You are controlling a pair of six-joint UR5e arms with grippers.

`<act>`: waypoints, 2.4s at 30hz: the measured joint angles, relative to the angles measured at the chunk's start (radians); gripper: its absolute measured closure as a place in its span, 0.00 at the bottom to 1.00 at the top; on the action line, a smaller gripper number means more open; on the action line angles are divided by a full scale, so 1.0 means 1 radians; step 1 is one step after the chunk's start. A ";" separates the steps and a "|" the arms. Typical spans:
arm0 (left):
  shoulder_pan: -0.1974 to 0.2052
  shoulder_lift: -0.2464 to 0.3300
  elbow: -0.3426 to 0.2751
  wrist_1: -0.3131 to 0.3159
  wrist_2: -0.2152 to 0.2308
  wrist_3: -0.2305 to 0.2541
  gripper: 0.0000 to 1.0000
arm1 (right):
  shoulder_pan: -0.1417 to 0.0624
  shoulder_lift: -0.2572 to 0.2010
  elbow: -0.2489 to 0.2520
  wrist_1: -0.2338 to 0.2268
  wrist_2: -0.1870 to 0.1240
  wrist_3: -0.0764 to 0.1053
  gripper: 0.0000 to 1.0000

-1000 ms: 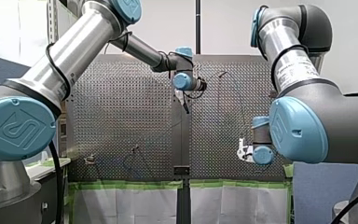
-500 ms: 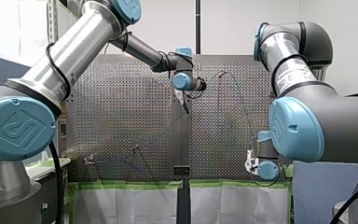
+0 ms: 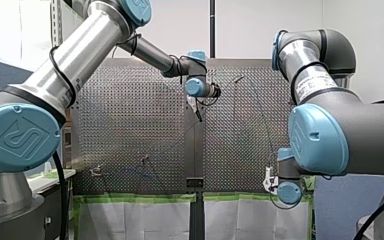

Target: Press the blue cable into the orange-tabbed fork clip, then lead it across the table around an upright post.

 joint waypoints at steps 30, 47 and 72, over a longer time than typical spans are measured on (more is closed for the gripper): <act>0.005 0.000 0.000 -0.016 0.000 0.002 0.06 | -0.112 0.139 -0.027 -0.271 -0.021 0.165 1.00; 0.012 0.000 0.000 -0.017 0.001 0.003 0.06 | -0.123 0.274 -0.082 -0.406 -0.067 0.158 1.00; 0.015 0.001 0.000 -0.076 0.002 0.079 0.06 | -0.107 0.246 -0.133 -0.481 -0.189 0.169 1.00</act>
